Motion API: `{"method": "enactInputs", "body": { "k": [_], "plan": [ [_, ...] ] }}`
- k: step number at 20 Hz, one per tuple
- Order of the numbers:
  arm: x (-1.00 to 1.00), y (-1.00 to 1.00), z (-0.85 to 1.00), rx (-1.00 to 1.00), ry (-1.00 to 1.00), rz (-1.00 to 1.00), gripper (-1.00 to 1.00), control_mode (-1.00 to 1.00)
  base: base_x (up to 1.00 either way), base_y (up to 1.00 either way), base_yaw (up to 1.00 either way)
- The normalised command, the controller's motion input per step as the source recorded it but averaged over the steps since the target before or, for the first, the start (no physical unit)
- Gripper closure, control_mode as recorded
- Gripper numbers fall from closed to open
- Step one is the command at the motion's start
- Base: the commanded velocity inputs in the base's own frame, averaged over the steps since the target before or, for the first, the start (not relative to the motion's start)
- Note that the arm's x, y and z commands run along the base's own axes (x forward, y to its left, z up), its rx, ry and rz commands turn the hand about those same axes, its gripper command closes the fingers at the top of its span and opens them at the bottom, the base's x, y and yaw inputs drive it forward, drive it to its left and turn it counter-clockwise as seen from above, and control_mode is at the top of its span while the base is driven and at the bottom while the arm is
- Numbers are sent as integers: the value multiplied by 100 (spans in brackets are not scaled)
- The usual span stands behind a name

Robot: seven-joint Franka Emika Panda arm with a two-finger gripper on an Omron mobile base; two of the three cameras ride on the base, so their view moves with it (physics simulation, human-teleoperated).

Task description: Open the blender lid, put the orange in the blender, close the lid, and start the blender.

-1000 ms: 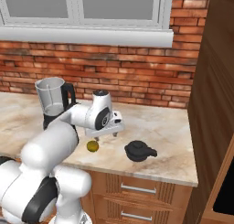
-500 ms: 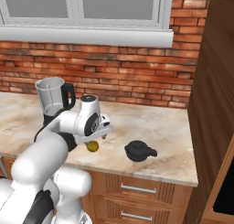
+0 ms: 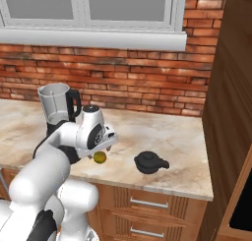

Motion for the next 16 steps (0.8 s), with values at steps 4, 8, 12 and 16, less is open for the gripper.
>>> {"method": "enactInputs", "body": {
  "k": [4, 8, 12, 16],
  "plan": [
    [2, 3, -16, 0, 1, 3, -100, -100, 0, 0, 0],
    [12, 13, -17, 0, 1, 2, -100, -100, 0, 0, 0],
    [14, 14, -16, 0, 3, 1, -100, -100, 0, 0, 0],
    [21, 9, -8, 0, 3, 0, -100, -100, 0, 0, 0]
  ]
}}
